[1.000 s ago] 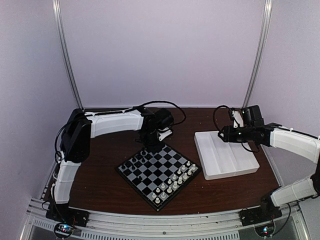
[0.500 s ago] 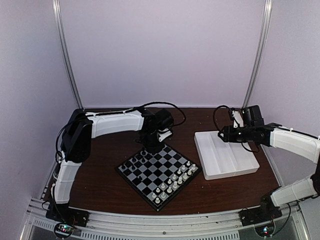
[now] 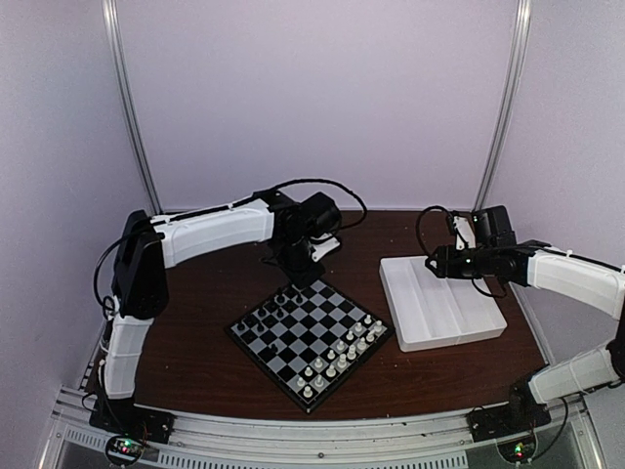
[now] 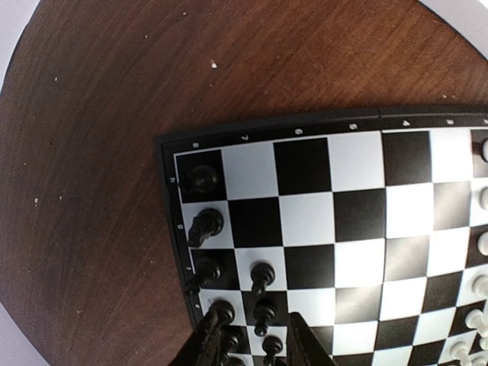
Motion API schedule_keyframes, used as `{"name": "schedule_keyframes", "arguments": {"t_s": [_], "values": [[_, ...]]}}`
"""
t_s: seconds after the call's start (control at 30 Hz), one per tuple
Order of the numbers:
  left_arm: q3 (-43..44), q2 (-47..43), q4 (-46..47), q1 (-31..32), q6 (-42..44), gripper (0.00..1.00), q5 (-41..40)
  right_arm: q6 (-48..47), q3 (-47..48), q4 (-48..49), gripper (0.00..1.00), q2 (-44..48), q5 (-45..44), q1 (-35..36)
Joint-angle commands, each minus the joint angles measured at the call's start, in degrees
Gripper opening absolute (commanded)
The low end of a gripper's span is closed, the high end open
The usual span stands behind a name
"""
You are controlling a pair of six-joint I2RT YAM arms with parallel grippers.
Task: Set up the chess pieces on the board
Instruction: Place the chess piece on the chessboard, then pick up the chess piece from the chessboard.
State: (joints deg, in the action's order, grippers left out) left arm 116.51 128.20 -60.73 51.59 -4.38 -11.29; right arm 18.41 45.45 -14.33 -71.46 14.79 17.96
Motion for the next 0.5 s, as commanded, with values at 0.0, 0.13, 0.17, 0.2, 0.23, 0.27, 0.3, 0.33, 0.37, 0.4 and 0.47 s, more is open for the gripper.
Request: {"name": "schedule_keyframes", "arguments": {"t_s": [0.0,0.13,0.17,0.2,0.23,0.27,0.3,0.33,0.37,0.4,0.47], "values": [[-3.7,-7.3,-2.3,1.9,-2.8,0.32,3.3,0.8,0.1,1.5,0.5,0.0,0.3,-0.5],[-10.9,-12.1,-2.4,3.1,-6.8,0.33,7.7,1.2,-0.6,3.3,0.5,-1.0,0.0,-0.5],[-13.3,-13.1,-2.4,3.5,-7.6,0.33,8.3,1.1,-1.1,3.9,0.5,-1.1,-0.2,-0.5],[-15.0,-14.1,-2.4,4.0,-8.2,0.33,8.6,0.8,-1.5,4.8,0.5,-1.2,-0.6,-0.5],[-16.6,-14.8,-2.4,4.5,-8.9,0.33,8.8,0.4,-2.0,5.7,0.5,-1.3,-1.1,-0.6],[-17.9,-15.5,-2.6,5.0,-9.5,0.33,9.1,-0.1,-2.5,6.4,0.5,-1.6,-1.6,-0.7],[-19.2,-16.0,-2.8,5.5,-10.2,0.34,9.3,-0.7,-2.9,7.3,0.5,-1.8,-2.0,-0.8],[-20.4,-16.5,-3.0,5.9,-11.0,0.34,9.5,-1.3,-3.4,8.1,0.5,-2.1,-2.3,-0.9],[-21.6,-17.0,-3.0,6.7,-11.7,0.35,9.6,-1.9,-4.0,9.1,0.5,-2.4,-2.8,-1.0],[-22.9,-17.5,-2.8,7.3,-12.4,0.35,9.3,-2.4,-4.7,10.1,0.5,-2.6,-3.2,-1.0],[-25.0,-18.3,-2.6,8.5,-13.5,0.36,7.7,-3.0,-5.7,11.6,0.5,-3.0,-4.1,-1.0]]}}
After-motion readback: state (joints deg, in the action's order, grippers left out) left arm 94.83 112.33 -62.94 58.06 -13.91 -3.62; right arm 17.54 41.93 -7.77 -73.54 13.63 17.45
